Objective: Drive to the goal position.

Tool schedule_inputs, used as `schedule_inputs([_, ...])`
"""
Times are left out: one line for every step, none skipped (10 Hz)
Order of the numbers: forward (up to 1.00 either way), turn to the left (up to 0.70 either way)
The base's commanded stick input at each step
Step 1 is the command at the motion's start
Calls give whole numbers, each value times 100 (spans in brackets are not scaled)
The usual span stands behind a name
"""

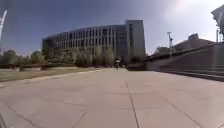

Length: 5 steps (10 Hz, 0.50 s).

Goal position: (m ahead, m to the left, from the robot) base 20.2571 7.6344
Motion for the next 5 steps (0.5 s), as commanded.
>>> schedule_inputs([100, 0])
schedule_inputs([100, 0])
schedule_inputs([100, 0])
schedule_inputs([100, 0])
schedule_inputs([100, 0])
